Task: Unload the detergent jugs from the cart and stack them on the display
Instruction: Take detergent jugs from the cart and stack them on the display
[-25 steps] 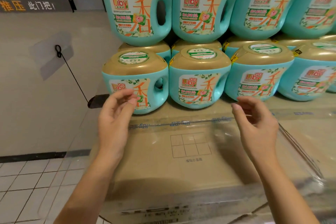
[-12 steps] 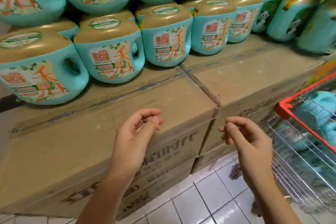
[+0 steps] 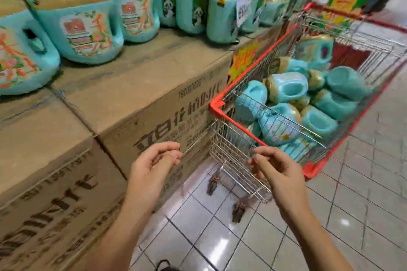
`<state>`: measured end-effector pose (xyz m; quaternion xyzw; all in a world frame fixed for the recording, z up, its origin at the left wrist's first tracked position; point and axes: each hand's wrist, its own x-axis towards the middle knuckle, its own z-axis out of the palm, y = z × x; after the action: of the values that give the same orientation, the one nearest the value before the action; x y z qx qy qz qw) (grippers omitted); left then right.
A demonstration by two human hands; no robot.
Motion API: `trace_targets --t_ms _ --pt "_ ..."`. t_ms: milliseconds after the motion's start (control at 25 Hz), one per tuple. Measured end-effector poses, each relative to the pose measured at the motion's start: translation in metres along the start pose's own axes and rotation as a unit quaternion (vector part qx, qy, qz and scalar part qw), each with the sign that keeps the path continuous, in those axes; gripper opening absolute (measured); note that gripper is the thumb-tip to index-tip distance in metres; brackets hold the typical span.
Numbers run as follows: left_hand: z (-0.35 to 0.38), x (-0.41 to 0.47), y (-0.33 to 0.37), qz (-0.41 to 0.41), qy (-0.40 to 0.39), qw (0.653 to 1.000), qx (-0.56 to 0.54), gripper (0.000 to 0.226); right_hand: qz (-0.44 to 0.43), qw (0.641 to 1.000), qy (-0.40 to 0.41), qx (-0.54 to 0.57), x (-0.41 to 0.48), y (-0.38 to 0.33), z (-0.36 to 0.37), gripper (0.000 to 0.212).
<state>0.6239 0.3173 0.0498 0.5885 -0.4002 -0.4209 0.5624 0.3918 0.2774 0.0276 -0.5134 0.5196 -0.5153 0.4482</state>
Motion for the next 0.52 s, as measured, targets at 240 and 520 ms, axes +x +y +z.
trace_targets --t_ms 240,520 --pt "0.102 0.081 -0.002 0.011 -0.096 0.995 0.035 0.020 0.036 0.994 0.102 0.016 0.063 0.018 -0.065 0.021" --pt "0.220 0.247 -0.007 0.026 -0.167 0.983 0.078 0.013 0.044 0.977 0.210 0.011 0.195 0.033 -0.100 0.017"
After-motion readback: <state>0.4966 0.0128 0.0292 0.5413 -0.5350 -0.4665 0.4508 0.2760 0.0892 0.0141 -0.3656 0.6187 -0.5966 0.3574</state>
